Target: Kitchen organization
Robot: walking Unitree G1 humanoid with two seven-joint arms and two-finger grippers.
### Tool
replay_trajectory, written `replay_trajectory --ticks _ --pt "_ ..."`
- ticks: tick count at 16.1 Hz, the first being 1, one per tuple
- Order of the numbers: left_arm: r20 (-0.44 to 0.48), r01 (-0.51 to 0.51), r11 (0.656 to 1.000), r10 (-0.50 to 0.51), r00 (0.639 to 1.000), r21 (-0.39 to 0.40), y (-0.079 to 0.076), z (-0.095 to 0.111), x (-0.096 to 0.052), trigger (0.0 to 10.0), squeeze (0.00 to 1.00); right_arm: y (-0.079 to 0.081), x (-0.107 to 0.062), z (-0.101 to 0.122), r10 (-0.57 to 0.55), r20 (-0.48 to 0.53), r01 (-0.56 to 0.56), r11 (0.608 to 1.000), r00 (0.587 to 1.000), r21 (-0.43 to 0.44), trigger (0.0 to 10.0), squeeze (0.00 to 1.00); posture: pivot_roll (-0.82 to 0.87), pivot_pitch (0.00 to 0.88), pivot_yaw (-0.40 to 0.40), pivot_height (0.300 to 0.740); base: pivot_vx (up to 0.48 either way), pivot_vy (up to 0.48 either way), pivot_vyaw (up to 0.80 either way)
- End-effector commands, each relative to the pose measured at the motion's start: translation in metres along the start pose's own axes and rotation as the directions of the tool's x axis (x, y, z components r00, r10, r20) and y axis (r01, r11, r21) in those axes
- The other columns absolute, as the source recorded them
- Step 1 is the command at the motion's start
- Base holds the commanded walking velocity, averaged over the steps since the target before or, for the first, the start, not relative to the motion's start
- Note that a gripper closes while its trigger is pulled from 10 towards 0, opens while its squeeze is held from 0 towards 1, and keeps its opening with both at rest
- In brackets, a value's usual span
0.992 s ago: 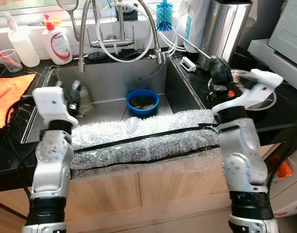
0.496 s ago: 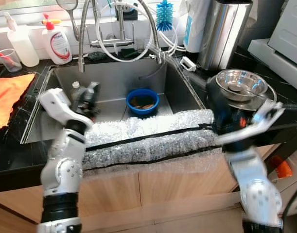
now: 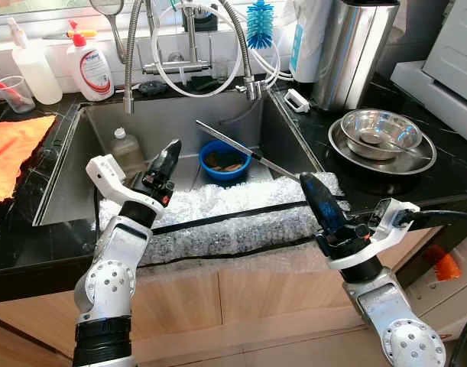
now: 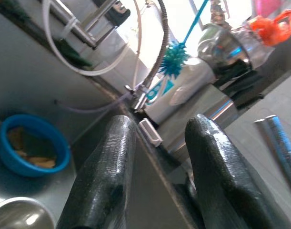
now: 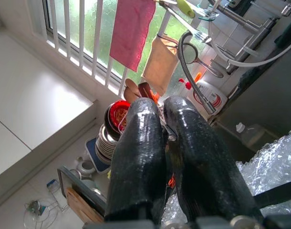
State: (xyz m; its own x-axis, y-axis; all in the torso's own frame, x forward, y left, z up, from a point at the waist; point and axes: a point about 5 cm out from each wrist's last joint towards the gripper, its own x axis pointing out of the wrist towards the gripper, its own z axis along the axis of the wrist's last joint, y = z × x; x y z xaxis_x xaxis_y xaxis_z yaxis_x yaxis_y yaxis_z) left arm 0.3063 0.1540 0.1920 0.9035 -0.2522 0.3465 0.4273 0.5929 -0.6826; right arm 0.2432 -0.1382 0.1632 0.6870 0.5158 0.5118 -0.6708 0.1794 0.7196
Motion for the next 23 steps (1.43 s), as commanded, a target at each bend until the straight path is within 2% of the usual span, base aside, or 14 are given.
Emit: replay_trajectory --ticks 1,3,4,5,8,9,13,17,23 --pt "-0.012 0.056 0.998 -0.056 0.998 -0.006 -0.008 0.001 0.001 10.0 0.00 0.004 0.002 -0.002 0.031 -0.025 -0.031 1.000 0.999 -0.004 10.0 0.00 -0.01 0.000 0.029 0.740 0.000 0.000 0.00" --pt "-0.007 0.066 0.998 -0.066 0.998 -0.014 -0.009 0.001 0.000 10.0 0.00 0.002 0.001 -0.005 0.020 -0.034 -0.020 1.000 0.999 -0.001 10.0 0.00 -0.01 0.000 0.028 0.740 0.000 0.000 0.00" --pt "-0.007 0.071 0.997 -0.071 0.997 -0.016 -0.010 0.001 0.000 10.0 0.47 0.000 0.000 -0.006 0.010 -0.034 -0.010 1.000 0.999 -0.003 10.0 0.00 0.00 0.000 0.026 0.740 0.000 0.000 0.00" --pt "-0.010 0.074 0.997 -0.074 0.997 -0.014 -0.010 0.000 0.000 10.0 1.00 -0.001 -0.001 -0.007 0.001 -0.041 -0.002 1.000 0.999 -0.007 10.0 0.00 0.00 0.000 0.025 0.740 0.000 0.000 0.00" --pt "0.001 0.064 0.998 -0.064 0.998 -0.025 -0.010 0.001 0.000 10.0 1.00 -0.003 -0.001 -0.006 -0.007 -0.027 0.006 1.000 1.000 -0.016 10.0 0.00 0.00 0.000 0.024 0.740 0.000 0.000 0.00" --pt "0.006 0.058 0.998 -0.058 0.998 -0.021 -0.009 0.002 0.000 10.0 0.00 -0.004 0.000 -0.003 -0.010 -0.015 0.010 1.000 1.000 -0.024 10.0 0.00 0.00 0.000 0.026 0.740 0.000 0.000 0.00" --pt "0.044 0.058 0.996 -0.055 0.997 -0.062 -0.010 0.005 0.001 10.0 0.00 -0.006 -0.001 -0.006 -0.027 -0.022 0.026 0.999 0.999 -0.027 10.0 0.00 0.00 0.000 0.027 0.740 0.000 0.000 0.00" --pt "0.050 0.110 0.988 -0.105 0.993 -0.110 -0.017 0.006 0.003 10.0 0.00 -0.010 -0.001 -0.022 -0.043 -0.145 0.033 0.997 0.989 -0.073 10.0 0.00 0.00 0.000 0.025 0.740 0.000 0.000 0.00" --pt "0.011 0.110 0.987 -0.110 0.994 -0.116 -0.016 0.001 0.001 10.0 0.00 -0.009 -0.001 -0.022 -0.020 -0.132 0.012 0.998 0.991 -0.067 10.0 0.00 0.00 0.000 0.023 0.740 0.000 0.000 0.00"
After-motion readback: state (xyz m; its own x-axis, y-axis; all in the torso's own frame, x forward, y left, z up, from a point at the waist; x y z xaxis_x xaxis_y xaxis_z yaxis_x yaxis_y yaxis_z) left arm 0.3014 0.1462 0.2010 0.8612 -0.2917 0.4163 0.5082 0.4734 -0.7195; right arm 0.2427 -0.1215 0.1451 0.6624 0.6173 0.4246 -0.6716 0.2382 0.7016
